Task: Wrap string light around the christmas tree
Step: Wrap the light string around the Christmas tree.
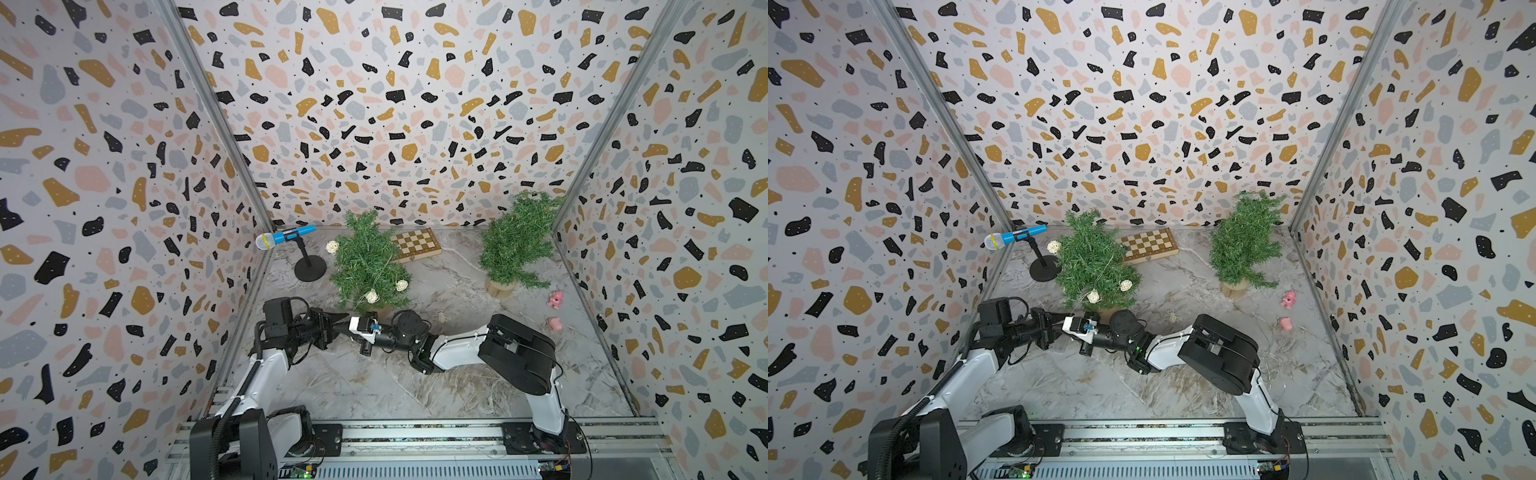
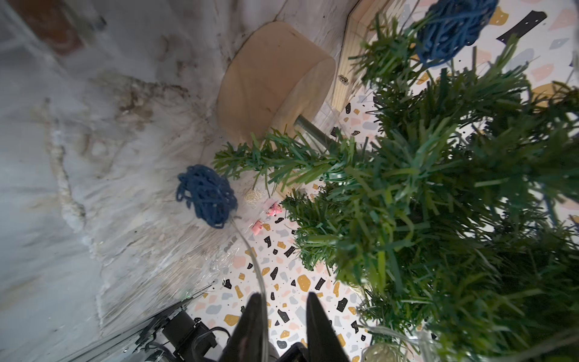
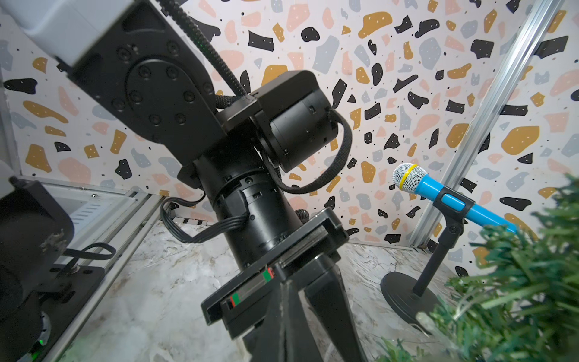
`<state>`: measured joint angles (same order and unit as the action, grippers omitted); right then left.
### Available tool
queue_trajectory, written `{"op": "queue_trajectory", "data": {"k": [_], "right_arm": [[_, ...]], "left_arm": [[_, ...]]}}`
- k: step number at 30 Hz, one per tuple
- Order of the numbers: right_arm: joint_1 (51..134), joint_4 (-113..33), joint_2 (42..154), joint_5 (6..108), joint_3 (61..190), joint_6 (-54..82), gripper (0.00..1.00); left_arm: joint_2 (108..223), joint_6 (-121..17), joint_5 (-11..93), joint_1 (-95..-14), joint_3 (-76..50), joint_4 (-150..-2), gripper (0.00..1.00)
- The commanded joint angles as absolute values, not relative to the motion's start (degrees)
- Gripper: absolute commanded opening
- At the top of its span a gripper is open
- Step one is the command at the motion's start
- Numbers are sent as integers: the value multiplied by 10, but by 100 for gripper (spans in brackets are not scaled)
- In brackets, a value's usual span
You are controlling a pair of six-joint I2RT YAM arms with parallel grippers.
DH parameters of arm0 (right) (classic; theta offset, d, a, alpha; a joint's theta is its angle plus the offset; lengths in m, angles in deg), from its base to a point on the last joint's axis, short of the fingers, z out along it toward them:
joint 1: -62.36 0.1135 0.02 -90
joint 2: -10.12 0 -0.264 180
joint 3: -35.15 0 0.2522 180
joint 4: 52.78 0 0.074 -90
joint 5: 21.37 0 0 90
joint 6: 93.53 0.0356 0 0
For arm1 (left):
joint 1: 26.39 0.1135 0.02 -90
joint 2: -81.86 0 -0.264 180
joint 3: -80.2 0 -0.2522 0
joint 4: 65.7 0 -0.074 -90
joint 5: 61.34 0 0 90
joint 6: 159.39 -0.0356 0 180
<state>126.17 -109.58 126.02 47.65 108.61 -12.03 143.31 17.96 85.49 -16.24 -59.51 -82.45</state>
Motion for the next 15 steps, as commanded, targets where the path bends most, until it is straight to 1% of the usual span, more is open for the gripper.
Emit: {"op": "queue_trajectory", "data": {"k": [1, 2, 3, 5, 9, 12, 13, 15], "right_arm": [[1259, -1108, 1229, 481, 1078, -90, 0], [1257, -1108, 1228, 481, 1078, -83, 0], [1256, -1108, 1228, 482, 1078, -77, 0], [1253, -1106, 1226, 482, 1077, -66, 1], [1253, -1101, 1223, 483, 1077, -49, 13], [1253, -1101, 1220, 482, 1075, -33, 28], [1253, -1102, 1218, 483, 1072, -27, 32], [1253, -1112, 1211, 488, 1065, -11, 36]], "left_arm": [[1418, 201, 855, -164, -598, -796, 10], [1414, 205, 851, -164, -601, -795, 4], [1411, 208, 848, -163, -602, -795, 1], [1405, 209, 843, -159, -602, -799, 0], [1386, 175, 827, -142, -594, -867, 0], [1381, 152, 818, -119, -587, -895, 0], [1380, 146, 813, -113, -579, -915, 0], [1383, 143, 806, -103, -558, -918, 0]]}}
